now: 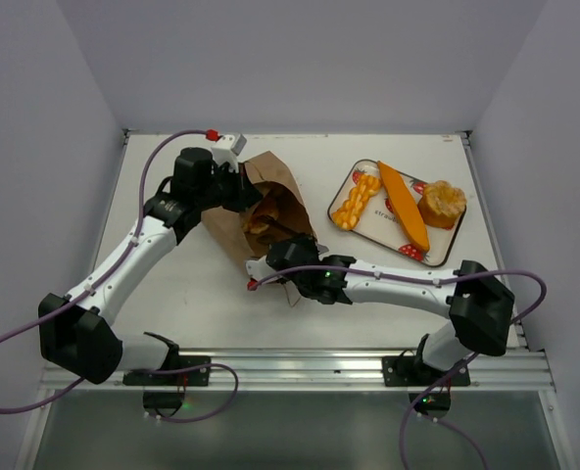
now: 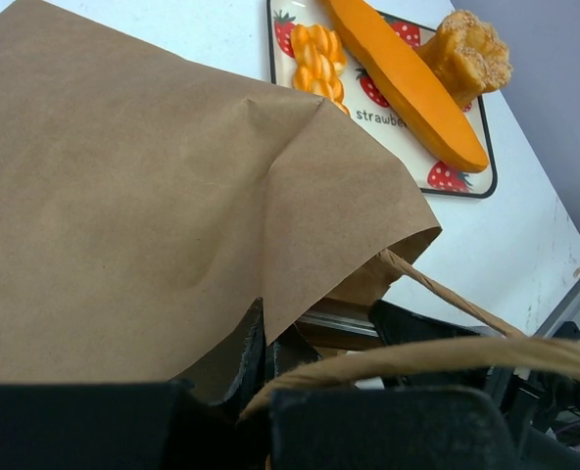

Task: Take the fake bread out of the paper bag

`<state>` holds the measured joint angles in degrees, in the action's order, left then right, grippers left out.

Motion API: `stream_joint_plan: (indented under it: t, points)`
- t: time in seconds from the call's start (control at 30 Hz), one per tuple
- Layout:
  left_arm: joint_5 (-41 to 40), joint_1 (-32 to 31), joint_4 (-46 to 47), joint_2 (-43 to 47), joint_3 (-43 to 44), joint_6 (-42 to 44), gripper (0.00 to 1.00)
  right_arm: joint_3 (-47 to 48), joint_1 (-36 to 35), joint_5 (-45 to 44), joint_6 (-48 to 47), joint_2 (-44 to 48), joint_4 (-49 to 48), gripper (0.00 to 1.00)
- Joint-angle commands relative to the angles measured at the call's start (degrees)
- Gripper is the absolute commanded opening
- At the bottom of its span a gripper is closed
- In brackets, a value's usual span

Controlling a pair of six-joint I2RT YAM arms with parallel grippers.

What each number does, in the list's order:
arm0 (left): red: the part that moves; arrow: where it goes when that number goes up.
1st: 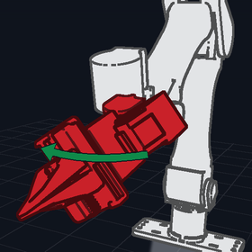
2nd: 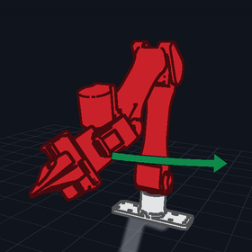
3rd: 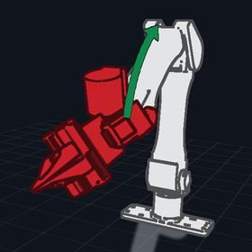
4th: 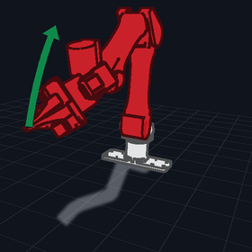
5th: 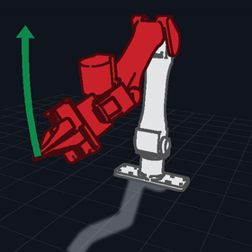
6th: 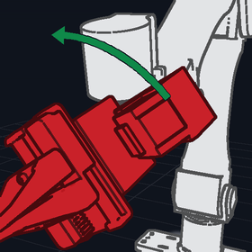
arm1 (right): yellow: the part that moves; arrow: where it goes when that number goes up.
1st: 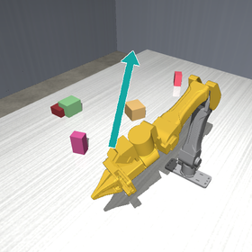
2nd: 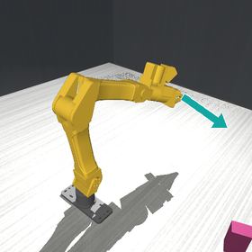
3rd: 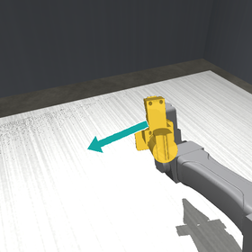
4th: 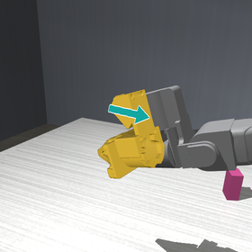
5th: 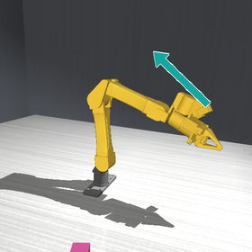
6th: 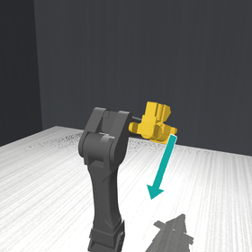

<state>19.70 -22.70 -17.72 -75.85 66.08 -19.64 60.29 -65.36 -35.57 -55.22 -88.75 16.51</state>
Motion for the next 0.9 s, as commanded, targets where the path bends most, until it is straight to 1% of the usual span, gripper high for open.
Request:
stream_joint_plan:
  t: [0.0, 0.17, 0.27, 0.43, 0.5, 0.57, 0.6, 0.7, 0.77, 0.8, 0.87]
  points:
    - [3.1, -0.5, 2.0, 1.9, 0.5, -1.5, 0.0, 1.5, -0.4, -3.2, -2.3, -1.9, -4.0, 0.46]
    - [3.2, -0.5, 2.0, 2.7, 1.0, -1.7, 0.0, 1.4, -0.4, -3.8, -3.3, -3.9, -5.8, 0.46]
    - [3.8, -0.5, 2.0, 2.8, 1.1, -2.0, 0.0, 0.7, -0.4, -5.4, -4.8, -4.7, -8.8, 0.46]
    - [4.6, -0.5, 2.2, 3.0, 1.1, -2.3, 0.0, 0.8, -0.4, -6.5, -5.8, -7.4, -10.8, 0.43]
    - [4.7, -0.5, 2.2, 3.2, 1.1, -2.4, 0.0, 0.9, -0.4, -6.9, -5.9, -8.1, -11.0, 0.36]
    - [4.6, -0.5, 2.2, 3.3, 1.0, -2.1, 0.0, 1.1, -0.4, -6.8, -5.5, -8.5, -10.5, 0.26]
    - [4.2, -0.5, 2.2, 3.3, 0.8, -2.0, 0.0, 1.1, -0.4, -6.6, -5.0, -8.3, -9.7, 0.18]
    - [3.2, -0.5, 2.0, 3.2, 0.2, -1.2, 0.0, 1.2, -0.4, -5.8, -3.8, -5.9, -7.6, 0.08]
    - [2.8, -0.5, 2.1, 2.9, -0.2, -0.8, 0.0, 1.4, -0.4, -5.1, -3.1, -4.3, -5.6, 0.04]
    - [2.2, -0.5, 2.2, 2.8, -0.2, -0.7, 0.0, 1.9, -0.4, -3.9, -1.6, -3.5, -3.2, 0.02]
    - [1.2, -0.4, 2.2, 2.2, -0.4, 0.0, 0.0, 2.5, -0.4, -2.8, -0.2, -0.6, -0.8, 0.01]
